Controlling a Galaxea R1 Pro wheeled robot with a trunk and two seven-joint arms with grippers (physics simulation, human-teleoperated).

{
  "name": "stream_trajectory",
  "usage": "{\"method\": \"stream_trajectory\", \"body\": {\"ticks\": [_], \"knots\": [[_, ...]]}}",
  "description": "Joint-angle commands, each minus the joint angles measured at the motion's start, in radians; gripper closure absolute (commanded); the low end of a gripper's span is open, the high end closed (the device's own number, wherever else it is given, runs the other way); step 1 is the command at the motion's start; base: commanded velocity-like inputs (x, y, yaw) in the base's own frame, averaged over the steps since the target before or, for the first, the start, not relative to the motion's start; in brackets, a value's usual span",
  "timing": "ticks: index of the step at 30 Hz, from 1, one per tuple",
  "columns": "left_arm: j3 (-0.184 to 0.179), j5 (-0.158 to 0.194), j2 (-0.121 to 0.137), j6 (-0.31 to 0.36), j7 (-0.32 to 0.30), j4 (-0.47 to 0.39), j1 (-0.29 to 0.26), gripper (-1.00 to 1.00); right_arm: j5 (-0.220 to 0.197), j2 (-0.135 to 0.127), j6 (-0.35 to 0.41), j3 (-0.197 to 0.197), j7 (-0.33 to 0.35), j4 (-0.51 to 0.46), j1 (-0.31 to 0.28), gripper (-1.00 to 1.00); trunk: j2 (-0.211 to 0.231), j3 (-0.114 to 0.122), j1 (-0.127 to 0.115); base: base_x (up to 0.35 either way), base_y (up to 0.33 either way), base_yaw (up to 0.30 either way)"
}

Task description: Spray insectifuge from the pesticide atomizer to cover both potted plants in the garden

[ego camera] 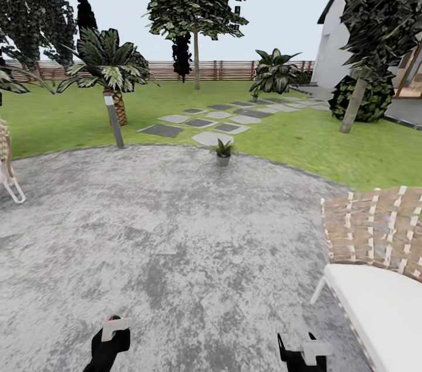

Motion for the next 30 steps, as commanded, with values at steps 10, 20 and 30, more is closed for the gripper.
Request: {"method": "stream_trajectory", "body": {"ticks": [10,20,30], "knots": [[-0.003,0.010,0.000,-0.003,-0.001,0.001,-0.001,1.00,0.006,0.000,-0.002,-0.001,-0.004,0.000,0.000,-1.00,0.000,-0.001,0.000,0.340,0.000,0.162],[-0.003,0.010,0.000,-0.003,-0.001,0.001,-0.001,1.00,0.006,0.000,-0.002,-0.001,-0.005,0.001,0.000,-1.00,0.000,-0.001,0.000,0.339,0.000,0.004],[-0.003,0.010,0.000,-0.003,-0.001,0.001,-0.001,1.00,0.006,0.000,-0.002,-0.002,-0.004,0.001,0.000,-1.00,0.000,-0.001,0.000,0.340,0.000,0.000]]}}
